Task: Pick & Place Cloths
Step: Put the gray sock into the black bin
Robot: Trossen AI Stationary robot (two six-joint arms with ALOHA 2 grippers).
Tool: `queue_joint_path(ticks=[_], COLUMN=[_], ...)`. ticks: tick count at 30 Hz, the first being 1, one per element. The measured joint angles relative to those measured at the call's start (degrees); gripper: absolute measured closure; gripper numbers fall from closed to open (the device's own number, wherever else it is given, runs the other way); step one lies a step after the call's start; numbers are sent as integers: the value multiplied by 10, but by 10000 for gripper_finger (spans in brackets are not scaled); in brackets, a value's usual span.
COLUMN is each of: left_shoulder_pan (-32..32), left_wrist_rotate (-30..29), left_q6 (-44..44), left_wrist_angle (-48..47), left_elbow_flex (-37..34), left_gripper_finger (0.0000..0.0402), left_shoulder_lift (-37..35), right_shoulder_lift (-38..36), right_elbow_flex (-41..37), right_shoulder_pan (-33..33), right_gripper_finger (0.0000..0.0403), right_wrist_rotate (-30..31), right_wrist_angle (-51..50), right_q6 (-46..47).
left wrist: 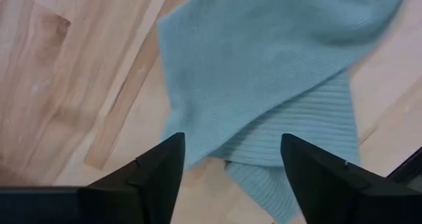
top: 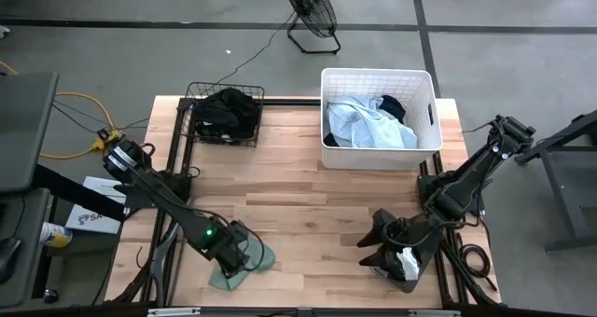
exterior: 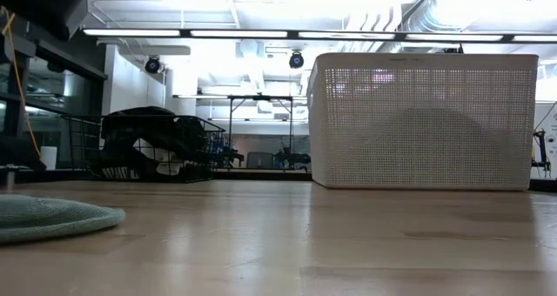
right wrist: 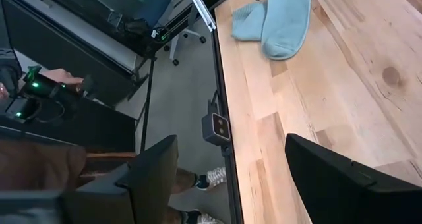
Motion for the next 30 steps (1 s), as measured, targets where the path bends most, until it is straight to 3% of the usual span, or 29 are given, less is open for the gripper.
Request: queue_joint_path(ticks=[11,15,30], left_shoulder_pan=[0,0,-1], left_wrist_rotate=[81,82,40], left_q6=[28,68,161], left_wrist_angle=[61,95,58], left_elbow_flex=[0,0,4], left_gripper_finger=[32,26,28], left_shoulder_lift=[57,73,141], right_shoulder_lift=[0,0,0], right_elbow_flex=[0,0,0], right_shoulder_pan=[1,1,1], right_gripper_finger=[131,131,131], right_wrist_rotate=[0,0,0], right_wrist_angle=[-16,-23,-33], right_q6=[0,0,0])
